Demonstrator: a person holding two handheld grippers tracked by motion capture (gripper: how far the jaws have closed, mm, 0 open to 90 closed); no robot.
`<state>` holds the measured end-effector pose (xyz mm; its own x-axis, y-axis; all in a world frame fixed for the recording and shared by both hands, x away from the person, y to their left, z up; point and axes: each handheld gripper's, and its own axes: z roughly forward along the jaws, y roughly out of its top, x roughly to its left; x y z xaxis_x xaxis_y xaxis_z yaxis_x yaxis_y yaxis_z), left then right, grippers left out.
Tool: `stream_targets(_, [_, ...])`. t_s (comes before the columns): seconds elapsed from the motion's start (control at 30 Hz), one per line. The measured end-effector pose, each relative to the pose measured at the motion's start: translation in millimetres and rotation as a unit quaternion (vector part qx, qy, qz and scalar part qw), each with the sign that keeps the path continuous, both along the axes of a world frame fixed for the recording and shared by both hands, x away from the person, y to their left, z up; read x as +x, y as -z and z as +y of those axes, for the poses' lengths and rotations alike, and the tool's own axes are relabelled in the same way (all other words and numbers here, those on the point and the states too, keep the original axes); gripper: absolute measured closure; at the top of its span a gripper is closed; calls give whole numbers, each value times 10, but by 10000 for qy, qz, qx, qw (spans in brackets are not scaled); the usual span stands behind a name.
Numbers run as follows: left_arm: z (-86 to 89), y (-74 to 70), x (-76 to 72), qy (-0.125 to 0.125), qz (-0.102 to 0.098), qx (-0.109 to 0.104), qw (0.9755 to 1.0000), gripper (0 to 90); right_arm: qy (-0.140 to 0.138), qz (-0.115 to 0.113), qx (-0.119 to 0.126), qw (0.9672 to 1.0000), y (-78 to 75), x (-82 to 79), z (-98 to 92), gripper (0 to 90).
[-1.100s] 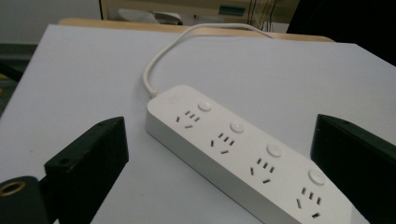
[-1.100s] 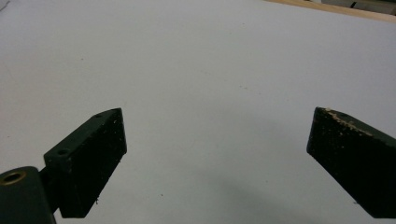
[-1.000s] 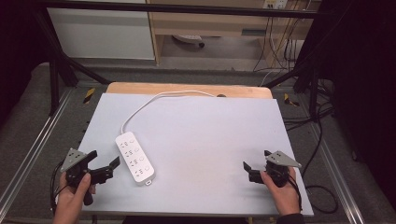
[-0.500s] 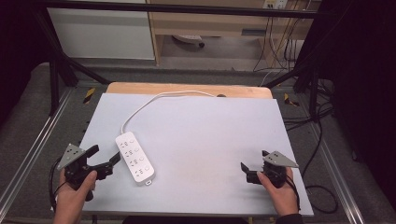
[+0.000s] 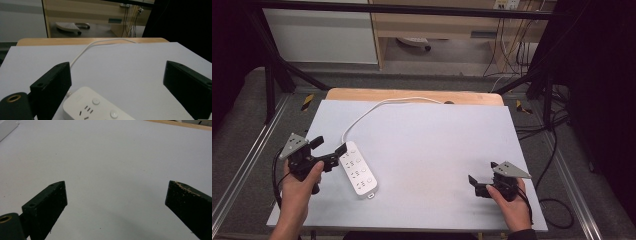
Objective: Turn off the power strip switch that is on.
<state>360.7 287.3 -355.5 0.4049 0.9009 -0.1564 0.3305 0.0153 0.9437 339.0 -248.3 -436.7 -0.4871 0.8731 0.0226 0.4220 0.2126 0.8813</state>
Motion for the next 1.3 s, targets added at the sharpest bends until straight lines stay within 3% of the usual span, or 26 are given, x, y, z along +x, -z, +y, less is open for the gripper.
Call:
stream_targets(0.4, [-163, 21, 208, 108, 33, 88, 9999, 82, 22, 30, 27, 10000, 3, 3, -20, 46])
stream_targets(0.73, [-233, 131, 234, 174, 130, 188, 9996, 115, 36, 34, 41, 10000, 8, 15, -15, 47])
stream_targets(1.13, [-203, 199, 237, 155, 69, 262, 9995, 311, 34, 50, 39, 10000, 8, 17, -17, 47])
stream_targets(1.3, [-220, 243, 231, 227, 67, 398, 9989, 408, 36, 78, 14, 10000, 20, 23, -23, 46])
